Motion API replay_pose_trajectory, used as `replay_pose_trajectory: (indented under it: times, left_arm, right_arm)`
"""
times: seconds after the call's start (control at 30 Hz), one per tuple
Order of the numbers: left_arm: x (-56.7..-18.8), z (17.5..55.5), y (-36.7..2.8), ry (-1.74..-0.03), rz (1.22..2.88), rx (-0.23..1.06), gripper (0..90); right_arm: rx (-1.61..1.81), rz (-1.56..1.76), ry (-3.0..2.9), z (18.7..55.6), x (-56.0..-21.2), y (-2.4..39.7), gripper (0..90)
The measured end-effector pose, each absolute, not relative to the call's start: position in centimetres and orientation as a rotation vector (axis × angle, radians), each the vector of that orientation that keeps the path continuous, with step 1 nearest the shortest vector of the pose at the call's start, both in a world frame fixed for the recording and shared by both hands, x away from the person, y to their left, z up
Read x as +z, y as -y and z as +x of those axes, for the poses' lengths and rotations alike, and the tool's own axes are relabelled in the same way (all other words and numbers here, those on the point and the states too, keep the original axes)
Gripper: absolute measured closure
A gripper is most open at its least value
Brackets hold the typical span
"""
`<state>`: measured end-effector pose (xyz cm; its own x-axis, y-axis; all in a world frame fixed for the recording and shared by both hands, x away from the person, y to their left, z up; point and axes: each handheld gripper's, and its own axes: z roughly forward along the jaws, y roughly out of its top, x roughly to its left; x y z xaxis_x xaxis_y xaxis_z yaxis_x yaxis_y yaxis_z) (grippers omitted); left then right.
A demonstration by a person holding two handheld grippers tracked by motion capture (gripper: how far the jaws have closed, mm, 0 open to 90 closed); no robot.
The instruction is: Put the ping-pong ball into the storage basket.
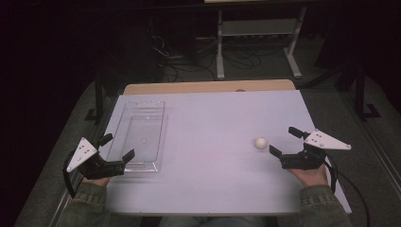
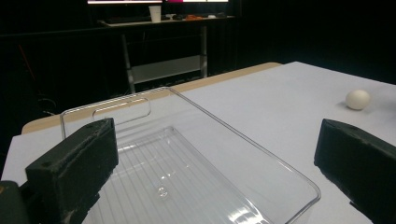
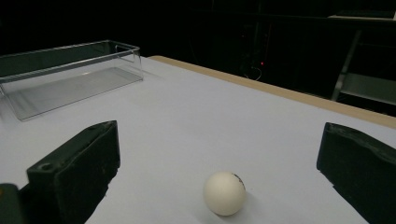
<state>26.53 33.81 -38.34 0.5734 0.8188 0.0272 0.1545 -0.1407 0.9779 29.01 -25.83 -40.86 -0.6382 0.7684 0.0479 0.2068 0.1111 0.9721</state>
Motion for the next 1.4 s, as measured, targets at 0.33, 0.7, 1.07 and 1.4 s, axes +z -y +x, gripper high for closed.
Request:
replay_pose_trajectory:
  times: [0.33,0.7,1.07,1.4]
  left_arm:
    - [-38.3,26.3,-33.6,-0.840,1.636,0.724,0.0]
    - [-37.9,26.6,-32.9,-0.818,1.667,0.714,0.0]
    - [-37.6,26.9,-32.0,-0.808,1.702,0.686,0.0]
    - [-36.2,27.2,-31.2,-0.779,1.710,0.642,0.0]
  right_arm:
    - [1.561,0.962,-1.924,29.2,-41.2,25.7,0.0]
    - [1.571,0.974,-1.904,29.3,-41.2,26.1,0.0]
    - [1.569,0.967,-1.886,29.1,-41.1,26.3,0.0]
    - [1.569,0.976,-1.876,29.0,-41.0,26.4,0.0]
